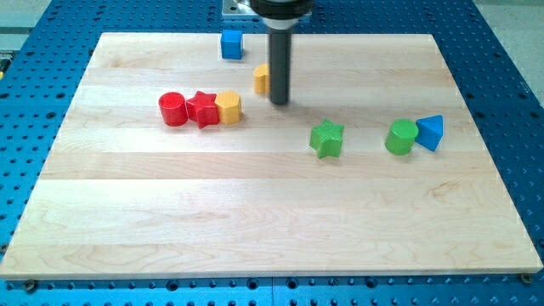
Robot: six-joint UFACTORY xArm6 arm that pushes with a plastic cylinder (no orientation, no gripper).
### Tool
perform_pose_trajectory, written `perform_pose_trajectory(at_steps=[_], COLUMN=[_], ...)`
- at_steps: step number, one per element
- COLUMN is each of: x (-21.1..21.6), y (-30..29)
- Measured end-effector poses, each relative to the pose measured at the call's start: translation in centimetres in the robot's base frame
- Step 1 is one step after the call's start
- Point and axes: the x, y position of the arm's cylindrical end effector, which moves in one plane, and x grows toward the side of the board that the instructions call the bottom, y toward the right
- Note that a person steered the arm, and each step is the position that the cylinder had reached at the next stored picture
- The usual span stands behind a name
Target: Push the yellow blocks close to the blue cube
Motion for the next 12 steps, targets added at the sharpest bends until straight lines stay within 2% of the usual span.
perform_pose_trajectory(at_steps=[1, 2, 3, 4, 5, 6, 7, 8, 9, 10, 11, 12], x=[-2.1, -4.5, -4.7, 1.0, 5.2, 5.8, 4.2, -0.9, -1.4, -0.7, -4.9, -6.1], y=[-0.8, -7.9, -6.3, -2.6, -8.3, -11.5, -11.0, -7.5, -6.4, -8.1, -5.9, -5.4])
